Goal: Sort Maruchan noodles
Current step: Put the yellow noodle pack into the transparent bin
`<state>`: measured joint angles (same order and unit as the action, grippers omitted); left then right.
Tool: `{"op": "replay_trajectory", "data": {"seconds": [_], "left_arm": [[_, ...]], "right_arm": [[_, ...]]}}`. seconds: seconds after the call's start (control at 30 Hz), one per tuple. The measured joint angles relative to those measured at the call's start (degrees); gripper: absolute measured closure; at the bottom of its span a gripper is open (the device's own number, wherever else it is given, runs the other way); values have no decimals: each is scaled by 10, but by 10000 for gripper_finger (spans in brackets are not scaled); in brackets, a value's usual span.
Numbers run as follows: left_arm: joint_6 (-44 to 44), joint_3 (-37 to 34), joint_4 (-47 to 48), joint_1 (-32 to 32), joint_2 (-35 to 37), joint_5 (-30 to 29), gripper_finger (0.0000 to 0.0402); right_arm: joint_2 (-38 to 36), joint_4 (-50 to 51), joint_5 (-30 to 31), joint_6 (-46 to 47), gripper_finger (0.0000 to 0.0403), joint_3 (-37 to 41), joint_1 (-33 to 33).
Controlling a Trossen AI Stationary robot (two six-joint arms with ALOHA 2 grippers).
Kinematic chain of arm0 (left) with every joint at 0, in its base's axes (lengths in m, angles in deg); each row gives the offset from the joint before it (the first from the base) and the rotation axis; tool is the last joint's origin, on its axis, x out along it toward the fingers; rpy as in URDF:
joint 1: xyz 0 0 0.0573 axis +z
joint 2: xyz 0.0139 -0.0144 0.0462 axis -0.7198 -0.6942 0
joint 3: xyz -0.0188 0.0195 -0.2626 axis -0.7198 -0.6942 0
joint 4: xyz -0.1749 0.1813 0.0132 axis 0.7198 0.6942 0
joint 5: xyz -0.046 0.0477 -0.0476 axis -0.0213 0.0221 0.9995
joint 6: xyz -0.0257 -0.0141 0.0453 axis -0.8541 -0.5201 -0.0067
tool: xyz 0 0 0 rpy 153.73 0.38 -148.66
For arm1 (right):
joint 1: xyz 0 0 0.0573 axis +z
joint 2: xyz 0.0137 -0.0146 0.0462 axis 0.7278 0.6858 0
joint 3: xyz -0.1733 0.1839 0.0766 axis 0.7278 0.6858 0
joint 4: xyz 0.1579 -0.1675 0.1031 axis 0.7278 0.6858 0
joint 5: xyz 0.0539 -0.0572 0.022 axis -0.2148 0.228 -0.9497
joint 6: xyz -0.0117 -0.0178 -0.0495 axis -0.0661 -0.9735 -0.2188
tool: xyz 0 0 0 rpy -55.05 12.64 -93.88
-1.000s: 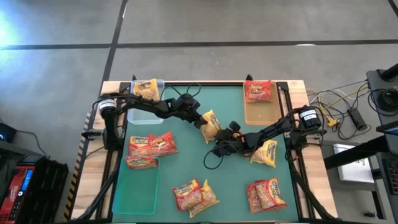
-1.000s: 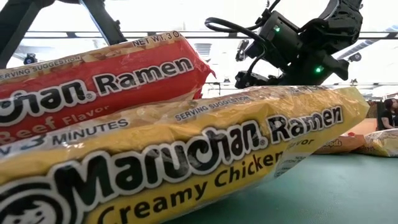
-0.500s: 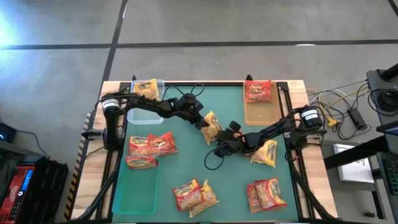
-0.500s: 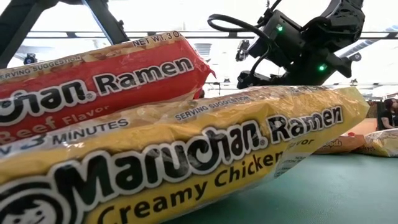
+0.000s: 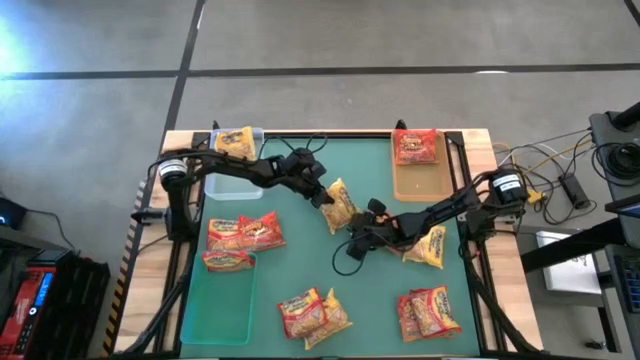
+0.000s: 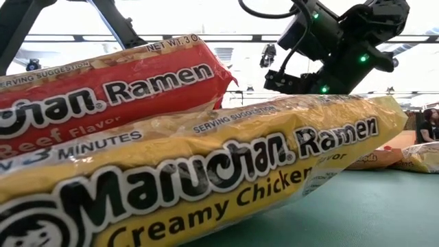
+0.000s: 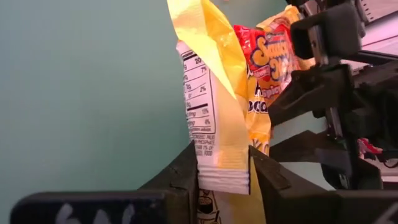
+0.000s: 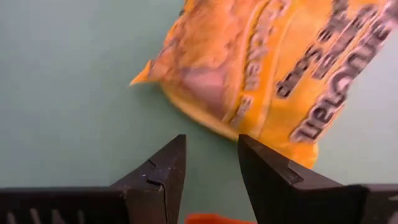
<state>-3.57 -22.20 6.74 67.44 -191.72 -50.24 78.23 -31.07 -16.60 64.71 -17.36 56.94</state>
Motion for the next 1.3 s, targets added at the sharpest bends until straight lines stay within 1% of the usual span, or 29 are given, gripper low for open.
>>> {"op": "replay_trajectory", "data": {"seconds": [0.27, 0.47, 0.57, 0.73, 1.0, 1.1, 1.2, 1.3], "left_arm": [[9, 0, 14, 7, 25, 4, 340], [23, 0, 33, 33, 65, 3, 340], [42, 0, 65, 52, 98, -14, 340], [86, 0, 157, 98, 161, -31, 340], [174, 0, 345, 180, 284, -94, 336], [193, 0, 404, 208, 326, -135, 338], [212, 0, 442, 233, 366, -176, 339], [235, 0, 482, 251, 394, -240, 339]], "right_arm": [[-1, -2, 2, 0, 266, 0, 16], [-1, -3, 2, 5, 266, -1, 25], [-1, -3, 2, 9, 266, -1, 26], [-1, -4, -7, 15, 266, -1, 26], [-2, -4, -7, 15, 266, -2, 26], [-2, -4, -8, 15, 266, -2, 26], [-2, -5, -8, 15, 266, -2, 25], [-2, -6, -7, 15, 266, -2, 25]]}}
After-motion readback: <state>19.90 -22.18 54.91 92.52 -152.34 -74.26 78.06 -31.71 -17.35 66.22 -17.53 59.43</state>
